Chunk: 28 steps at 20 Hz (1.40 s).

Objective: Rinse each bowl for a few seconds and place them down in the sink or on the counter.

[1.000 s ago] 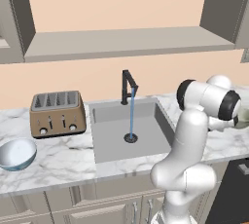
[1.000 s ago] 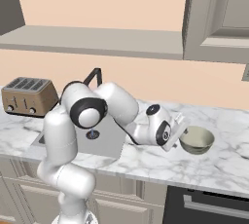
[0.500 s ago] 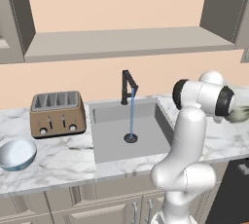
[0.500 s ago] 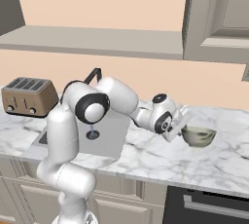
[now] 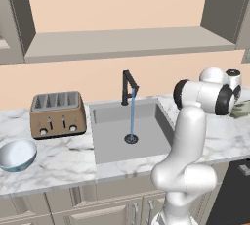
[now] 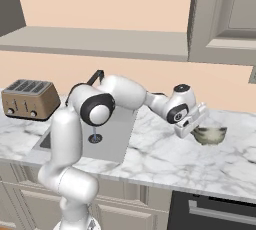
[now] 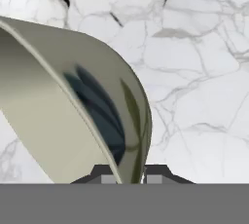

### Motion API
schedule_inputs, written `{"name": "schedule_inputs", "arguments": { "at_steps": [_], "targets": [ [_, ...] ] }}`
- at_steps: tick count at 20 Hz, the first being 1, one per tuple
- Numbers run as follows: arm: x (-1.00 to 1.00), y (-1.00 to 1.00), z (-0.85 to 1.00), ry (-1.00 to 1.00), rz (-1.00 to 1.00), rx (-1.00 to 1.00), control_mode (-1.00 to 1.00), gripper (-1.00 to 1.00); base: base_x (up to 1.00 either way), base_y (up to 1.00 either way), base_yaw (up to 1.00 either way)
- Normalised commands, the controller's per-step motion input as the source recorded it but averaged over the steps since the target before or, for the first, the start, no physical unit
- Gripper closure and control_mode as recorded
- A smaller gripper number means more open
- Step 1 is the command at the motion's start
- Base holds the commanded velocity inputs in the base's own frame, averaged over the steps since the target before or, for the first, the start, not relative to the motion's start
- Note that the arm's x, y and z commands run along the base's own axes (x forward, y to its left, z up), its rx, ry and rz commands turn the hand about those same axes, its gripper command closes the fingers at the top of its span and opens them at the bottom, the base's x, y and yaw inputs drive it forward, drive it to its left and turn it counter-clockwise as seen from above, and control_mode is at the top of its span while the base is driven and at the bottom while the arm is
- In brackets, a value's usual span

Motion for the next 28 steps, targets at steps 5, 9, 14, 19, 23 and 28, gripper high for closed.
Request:
{"name": "schedule_inputs", "arguments": {
  "at_steps": [5,9,14,19,23,28],
  "targets": [
    [-0.79,0.19,-0.04,-0.08,0.00,-0.06,-1.00,1.00,0.00,0.00,0.00],
    [-0.88,0.00,-0.01,-0.12,0.04,-0.03,-1.00,1.00,0.00,0.00,0.00],
    [-0.59,0.04,0.32,-0.10,0.12,0.02,-1.00,1.00,0.00,0.00,0.00],
    [-0.19,0.06,0.41,-0.01,0.27,0.18,-1.00,1.00,0.00,0.00,0.00],
    [0.01,0.04,0.33,0.04,0.31,0.26,-1.00,1.00,0.00,0.00,0.00],
    [0.20,0.12,0.32,0.04,0.33,0.28,-1.00,1.00,0.00,0.00,0.00]
  ]
}}
